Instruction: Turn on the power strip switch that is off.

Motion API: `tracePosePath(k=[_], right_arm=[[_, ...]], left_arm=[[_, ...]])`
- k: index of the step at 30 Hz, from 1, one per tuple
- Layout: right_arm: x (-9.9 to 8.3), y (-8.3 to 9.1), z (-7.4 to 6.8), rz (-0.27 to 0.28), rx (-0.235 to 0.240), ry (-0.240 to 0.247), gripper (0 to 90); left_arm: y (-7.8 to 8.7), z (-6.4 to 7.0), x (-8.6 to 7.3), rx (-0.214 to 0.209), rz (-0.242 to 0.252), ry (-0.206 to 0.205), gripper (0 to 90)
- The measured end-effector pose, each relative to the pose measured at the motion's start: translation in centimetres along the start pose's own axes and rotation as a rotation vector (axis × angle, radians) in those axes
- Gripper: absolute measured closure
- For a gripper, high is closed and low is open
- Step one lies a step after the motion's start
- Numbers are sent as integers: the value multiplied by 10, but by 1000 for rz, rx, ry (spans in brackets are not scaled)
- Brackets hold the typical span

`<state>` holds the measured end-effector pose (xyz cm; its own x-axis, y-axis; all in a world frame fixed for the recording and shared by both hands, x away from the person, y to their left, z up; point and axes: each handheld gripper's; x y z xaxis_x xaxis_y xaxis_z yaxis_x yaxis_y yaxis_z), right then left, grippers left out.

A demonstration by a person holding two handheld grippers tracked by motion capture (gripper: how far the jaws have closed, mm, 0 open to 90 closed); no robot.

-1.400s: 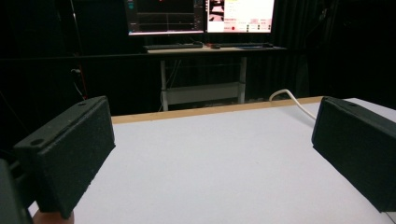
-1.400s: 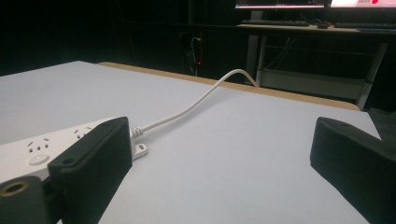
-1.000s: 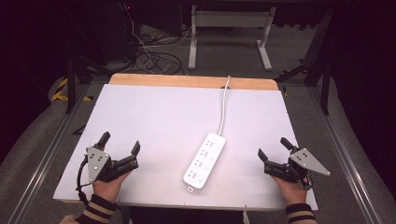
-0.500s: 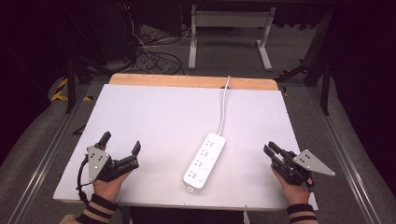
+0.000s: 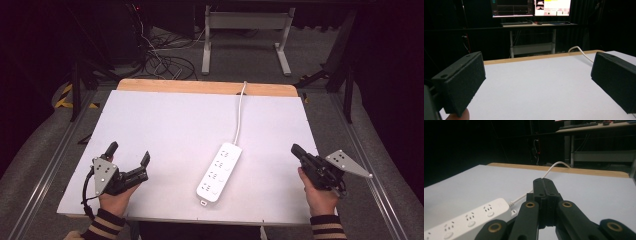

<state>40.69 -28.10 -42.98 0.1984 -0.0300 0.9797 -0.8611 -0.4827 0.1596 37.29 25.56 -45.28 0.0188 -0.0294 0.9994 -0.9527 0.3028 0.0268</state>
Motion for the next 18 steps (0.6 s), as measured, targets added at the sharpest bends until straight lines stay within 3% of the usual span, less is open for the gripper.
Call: tracePosePath(k=[4,7,9,13,16,18], right_arm=[[19,-2,-11,-6,27,-10,900],[31,-7,-24,-22,53,30,900],[33,-12,-28,-30,100,8,900],[31,-25,-35,-104,132,13,900],[32,-24,-33,-116,125,15,900],[34,-18,-24,-112,86,20,900]], left_arm=[[1,0,0,1,1,-3,1],[1,0,0,3,0,-1,1],[1,0,0,3,-1,-2,1],[0,0,0,2,-1,-6,1],[0,0,0,-2,-1,-5,1],[1,0,0,1,2,-9,1]])
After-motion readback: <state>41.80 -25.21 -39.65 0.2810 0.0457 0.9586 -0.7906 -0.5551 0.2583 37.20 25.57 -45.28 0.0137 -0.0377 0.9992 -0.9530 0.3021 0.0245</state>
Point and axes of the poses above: each handheld gripper's, and its own axes: y roughly backward along the jaws, x roughly out of its top, z roughly to its right, and after that the axes turned 2 degrees about -x, right-handed
